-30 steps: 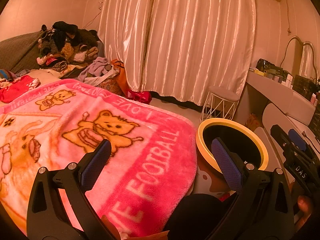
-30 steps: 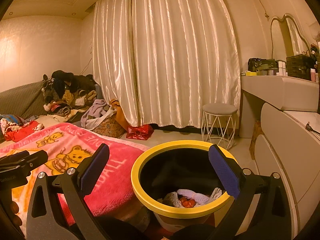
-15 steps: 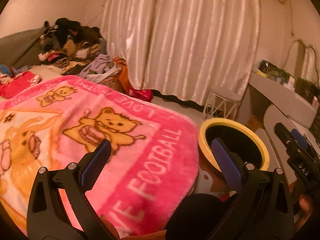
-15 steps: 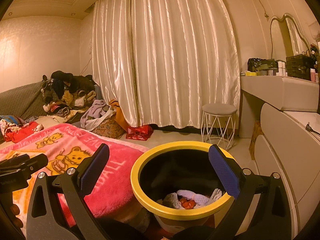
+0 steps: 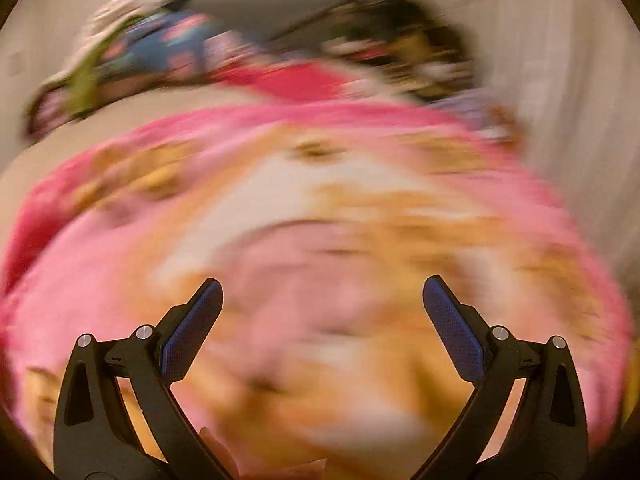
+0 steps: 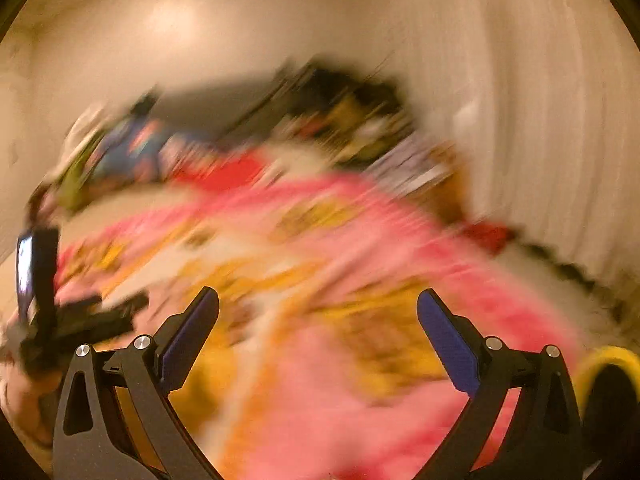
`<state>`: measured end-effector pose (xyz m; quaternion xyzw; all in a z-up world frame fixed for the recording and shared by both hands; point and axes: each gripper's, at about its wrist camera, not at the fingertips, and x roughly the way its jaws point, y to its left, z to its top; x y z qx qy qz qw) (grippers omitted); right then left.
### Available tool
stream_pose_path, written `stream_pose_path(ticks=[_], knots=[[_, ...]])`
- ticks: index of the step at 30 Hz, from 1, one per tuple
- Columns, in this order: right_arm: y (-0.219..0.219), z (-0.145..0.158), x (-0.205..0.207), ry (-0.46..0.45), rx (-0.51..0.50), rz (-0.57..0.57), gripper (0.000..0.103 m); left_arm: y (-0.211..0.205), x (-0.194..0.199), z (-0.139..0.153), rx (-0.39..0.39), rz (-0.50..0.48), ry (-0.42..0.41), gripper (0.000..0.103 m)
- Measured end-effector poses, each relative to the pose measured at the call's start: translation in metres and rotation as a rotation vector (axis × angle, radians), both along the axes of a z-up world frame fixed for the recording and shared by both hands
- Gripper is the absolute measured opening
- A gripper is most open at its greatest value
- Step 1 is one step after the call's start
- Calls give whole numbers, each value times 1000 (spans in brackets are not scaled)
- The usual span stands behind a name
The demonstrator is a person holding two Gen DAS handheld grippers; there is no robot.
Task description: Collect trash
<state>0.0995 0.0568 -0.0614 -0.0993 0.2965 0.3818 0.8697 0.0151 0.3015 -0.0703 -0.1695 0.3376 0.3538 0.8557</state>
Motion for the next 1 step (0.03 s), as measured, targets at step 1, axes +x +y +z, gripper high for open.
stream_pose_path(ticks=[1], knots=[[28,-16,4,45,-37,34,97,26,-4,-12,-23,60,36,92]])
